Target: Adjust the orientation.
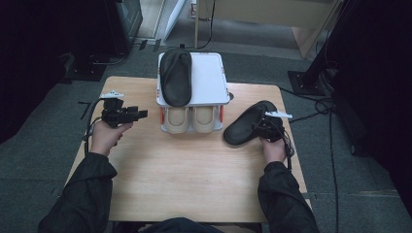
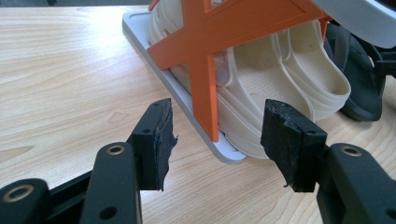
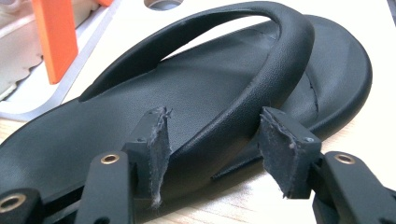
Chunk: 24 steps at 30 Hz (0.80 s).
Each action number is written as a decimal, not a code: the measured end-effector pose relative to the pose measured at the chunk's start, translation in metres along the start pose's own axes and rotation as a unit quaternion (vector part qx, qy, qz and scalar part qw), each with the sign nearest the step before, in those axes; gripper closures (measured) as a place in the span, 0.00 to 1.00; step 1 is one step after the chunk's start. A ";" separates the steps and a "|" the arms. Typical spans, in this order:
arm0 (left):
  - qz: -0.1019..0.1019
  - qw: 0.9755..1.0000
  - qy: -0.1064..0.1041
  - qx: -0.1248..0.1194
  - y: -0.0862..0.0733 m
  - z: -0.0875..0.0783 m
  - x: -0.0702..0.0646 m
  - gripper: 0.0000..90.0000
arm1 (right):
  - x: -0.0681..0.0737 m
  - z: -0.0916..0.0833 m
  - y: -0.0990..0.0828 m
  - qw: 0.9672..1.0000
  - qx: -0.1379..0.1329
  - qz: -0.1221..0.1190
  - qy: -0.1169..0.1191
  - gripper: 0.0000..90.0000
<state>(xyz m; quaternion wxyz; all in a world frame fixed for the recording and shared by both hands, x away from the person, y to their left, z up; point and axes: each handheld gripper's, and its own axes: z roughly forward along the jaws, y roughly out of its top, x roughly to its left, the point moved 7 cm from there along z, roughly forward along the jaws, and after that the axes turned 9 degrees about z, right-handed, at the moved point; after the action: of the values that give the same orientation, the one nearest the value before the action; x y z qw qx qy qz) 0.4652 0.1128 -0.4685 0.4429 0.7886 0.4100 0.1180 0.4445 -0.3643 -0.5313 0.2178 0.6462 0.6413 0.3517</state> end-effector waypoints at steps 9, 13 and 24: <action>0.000 1.000 0.000 0.002 0.000 0.001 -0.001 0.49 | 0.000 0.003 0.001 1.000 0.007 0.009 -0.006 0.52; 0.002 1.000 -0.001 0.004 -0.001 0.001 -0.001 0.49 | -0.003 0.003 0.002 1.000 0.013 0.025 0.001 0.56; 0.001 1.000 0.000 0.004 -0.001 0.000 0.000 0.49 | -0.011 -0.002 0.006 0.999 0.019 0.047 0.008 0.74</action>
<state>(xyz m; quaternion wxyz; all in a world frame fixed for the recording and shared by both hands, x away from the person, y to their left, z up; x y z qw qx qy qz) 0.4648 0.1127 -0.4696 0.4391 0.7908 0.4102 0.1166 0.4475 -0.3756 -0.5278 0.1834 0.6768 0.6187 0.3543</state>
